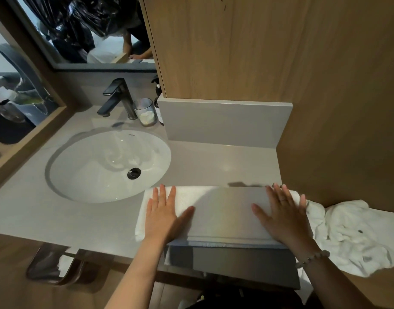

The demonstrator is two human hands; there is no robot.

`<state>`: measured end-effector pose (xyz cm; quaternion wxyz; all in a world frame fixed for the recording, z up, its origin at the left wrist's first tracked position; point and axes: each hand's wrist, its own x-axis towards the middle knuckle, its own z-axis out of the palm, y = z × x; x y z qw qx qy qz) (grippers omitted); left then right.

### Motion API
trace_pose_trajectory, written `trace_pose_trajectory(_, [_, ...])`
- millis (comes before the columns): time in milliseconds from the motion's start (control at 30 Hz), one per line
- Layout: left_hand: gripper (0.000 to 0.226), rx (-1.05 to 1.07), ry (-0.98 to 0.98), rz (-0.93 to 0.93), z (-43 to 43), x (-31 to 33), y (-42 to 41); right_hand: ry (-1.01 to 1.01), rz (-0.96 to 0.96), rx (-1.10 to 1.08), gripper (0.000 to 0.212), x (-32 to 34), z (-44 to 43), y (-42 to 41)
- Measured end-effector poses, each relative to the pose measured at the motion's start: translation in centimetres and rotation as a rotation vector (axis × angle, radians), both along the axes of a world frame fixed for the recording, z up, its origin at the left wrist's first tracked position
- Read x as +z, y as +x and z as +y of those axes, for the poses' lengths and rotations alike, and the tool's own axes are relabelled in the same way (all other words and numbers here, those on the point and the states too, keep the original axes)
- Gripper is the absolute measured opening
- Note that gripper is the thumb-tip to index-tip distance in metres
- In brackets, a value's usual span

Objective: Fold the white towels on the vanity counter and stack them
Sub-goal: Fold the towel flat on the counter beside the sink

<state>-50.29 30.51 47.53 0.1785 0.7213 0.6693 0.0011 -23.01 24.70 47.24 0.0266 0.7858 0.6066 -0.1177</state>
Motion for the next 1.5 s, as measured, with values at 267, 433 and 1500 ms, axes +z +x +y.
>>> trace_pose_trajectory(267, [0.064, 0.859, 0.003, -1.064, -4.7, 5.5, 3.1, -0.024, 0.222, 0.334, 0.042, 4.5, 6.7, -4.9])
trace_pose_trajectory(433, [0.060, 1.137, -0.393, -1.298, -8.9, 4.7, 6.9, -0.257, 0.391, 0.343, 0.044, 5.4, 10.2, -7.6])
trace_pose_trajectory(1500, [0.015, 0.444, 0.033, -1.530, -1.3, 18.0, 18.4, 0.410, 1.240, -0.220, 0.045, 20.8, 2.1, 8.4])
